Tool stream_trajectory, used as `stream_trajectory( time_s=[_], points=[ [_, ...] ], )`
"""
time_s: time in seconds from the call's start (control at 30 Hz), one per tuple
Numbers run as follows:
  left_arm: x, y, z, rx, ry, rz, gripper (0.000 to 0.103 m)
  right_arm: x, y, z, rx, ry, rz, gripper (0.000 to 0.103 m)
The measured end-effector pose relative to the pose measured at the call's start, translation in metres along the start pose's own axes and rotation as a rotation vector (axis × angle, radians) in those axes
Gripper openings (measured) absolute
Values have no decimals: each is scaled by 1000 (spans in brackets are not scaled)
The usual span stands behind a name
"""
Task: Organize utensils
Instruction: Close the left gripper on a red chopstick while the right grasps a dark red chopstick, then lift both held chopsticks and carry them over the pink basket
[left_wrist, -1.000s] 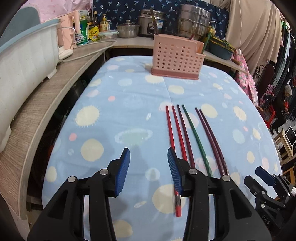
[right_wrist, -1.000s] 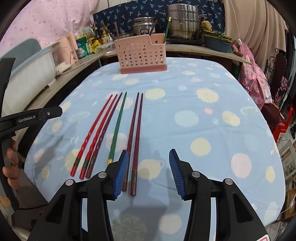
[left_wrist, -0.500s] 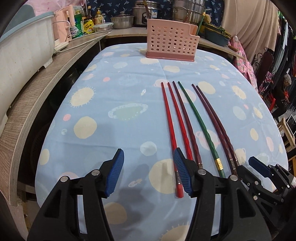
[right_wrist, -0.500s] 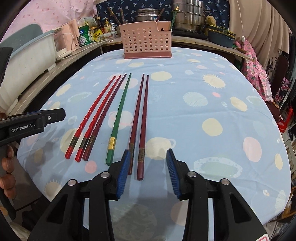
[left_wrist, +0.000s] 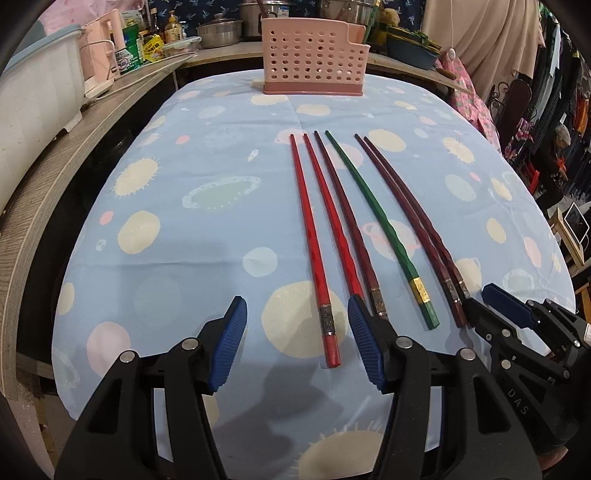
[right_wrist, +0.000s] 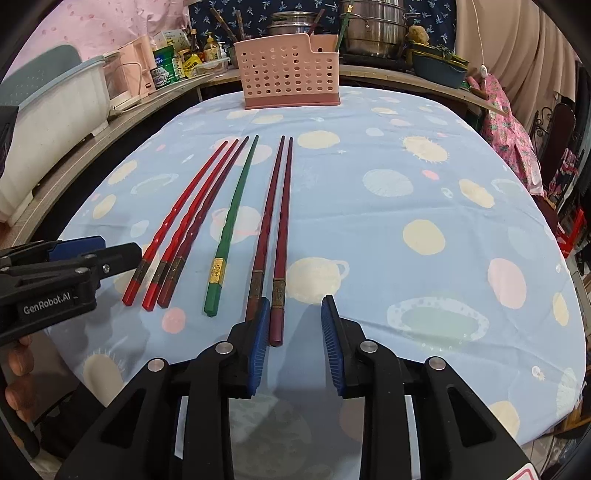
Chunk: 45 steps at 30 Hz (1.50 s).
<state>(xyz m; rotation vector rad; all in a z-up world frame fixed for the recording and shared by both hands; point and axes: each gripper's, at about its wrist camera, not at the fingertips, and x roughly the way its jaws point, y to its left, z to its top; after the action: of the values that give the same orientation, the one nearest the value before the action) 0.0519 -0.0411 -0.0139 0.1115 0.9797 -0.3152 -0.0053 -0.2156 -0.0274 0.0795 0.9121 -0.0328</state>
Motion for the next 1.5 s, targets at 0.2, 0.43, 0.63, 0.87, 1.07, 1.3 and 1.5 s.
stream_trajectory(
  time_s=[0.2, 0.43, 0.63, 0.87, 1.07, 1.3, 1.5],
  points=[
    [8, 1, -5, -2, 31, 5, 54, 0, 0, -1, -3, -6, -5, 24],
    [12, 1, -7, -3, 36, 14, 53, 0, -2, -1, 1, -8, -7, 20],
    [10, 3, -8, -6, 32, 23, 38, 0, -5, -2, 7, -6, -5, 15],
    [10, 9, -7, -15, 38, 17, 12, 0, -8, -1, 7, 0, 1, 8],
    [10, 12, -6, -23, 46, -3, 7, 0, -12, 1, 11, 11, 12, 7],
    [10, 13, -6, -25, 58, -9, 7, -2, -16, 2, 33, 12, 17, 7],
    [9, 12, -5, -30, 68, -7, 7, -7, -21, 6, 52, -2, 18, 7]
  ],
)
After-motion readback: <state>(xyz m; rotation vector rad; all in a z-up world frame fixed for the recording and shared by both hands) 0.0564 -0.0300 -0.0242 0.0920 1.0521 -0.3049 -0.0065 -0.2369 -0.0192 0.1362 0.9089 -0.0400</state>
